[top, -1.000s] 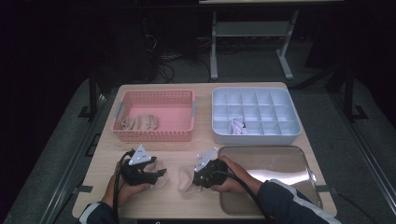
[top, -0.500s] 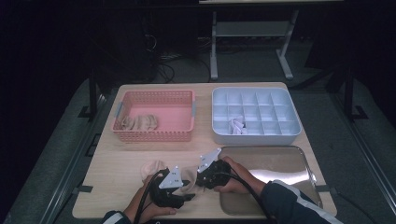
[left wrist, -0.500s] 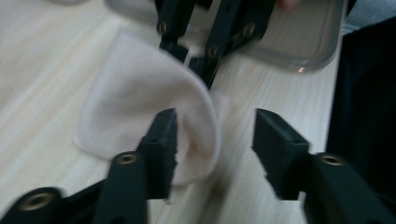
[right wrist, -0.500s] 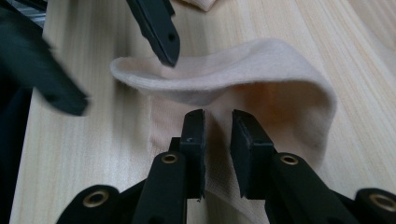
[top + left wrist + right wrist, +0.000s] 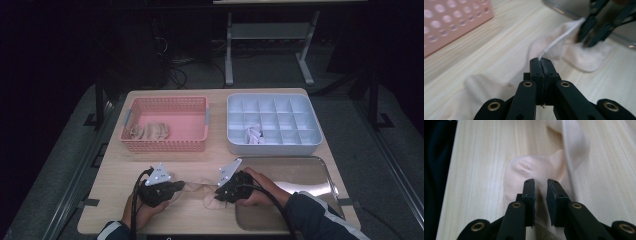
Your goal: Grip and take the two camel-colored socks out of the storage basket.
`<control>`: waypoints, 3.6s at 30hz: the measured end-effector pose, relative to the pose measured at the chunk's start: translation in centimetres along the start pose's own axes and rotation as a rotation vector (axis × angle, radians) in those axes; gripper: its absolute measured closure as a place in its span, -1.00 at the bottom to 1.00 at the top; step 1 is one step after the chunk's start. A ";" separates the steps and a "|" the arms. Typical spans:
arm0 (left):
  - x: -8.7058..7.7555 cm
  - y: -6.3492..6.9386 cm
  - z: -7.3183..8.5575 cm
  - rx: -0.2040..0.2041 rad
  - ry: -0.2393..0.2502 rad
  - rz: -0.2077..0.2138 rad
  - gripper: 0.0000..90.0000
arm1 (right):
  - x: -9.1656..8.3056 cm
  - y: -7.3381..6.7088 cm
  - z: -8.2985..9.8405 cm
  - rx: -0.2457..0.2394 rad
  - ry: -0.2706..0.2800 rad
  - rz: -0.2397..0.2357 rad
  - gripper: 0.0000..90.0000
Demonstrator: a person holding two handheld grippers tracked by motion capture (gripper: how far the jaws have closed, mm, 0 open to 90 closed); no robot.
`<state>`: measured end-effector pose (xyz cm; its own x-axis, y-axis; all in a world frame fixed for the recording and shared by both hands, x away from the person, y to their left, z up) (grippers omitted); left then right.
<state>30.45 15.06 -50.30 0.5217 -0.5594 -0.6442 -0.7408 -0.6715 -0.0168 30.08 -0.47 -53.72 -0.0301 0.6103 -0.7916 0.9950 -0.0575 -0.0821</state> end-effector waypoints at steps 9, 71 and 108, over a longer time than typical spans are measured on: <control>-0.7 -0.5 -1.1 0.013 0.033 -0.039 0.98 | -0.3 -0.7 0.3 -0.073 -0.024 -0.053 0.64; 6.5 -2.8 -1.2 0.088 -0.207 -0.069 0.76 | -0.2 3.0 -0.2 0.075 0.014 0.152 0.51; 3.4 -1.3 -0.4 0.088 -0.188 -0.020 0.51 | -1.3 6.9 0.6 0.200 0.034 0.315 0.57</control>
<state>33.37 13.82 -52.12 0.4544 -0.4405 -0.7742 -0.7697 -0.6317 -0.0924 36.96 -2.12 -53.66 0.2813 0.5633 -0.7769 0.9164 -0.3980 0.0432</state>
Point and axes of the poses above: each handheld gripper's, and its own axes: x roughly forward along the jaws, z roughly out of its underside, y roughly to its right, the point moved 10 cm from there along x, roughly forward along the jaws, and after that the axes turned 4 degrees about -z, right-handed, at the moved point
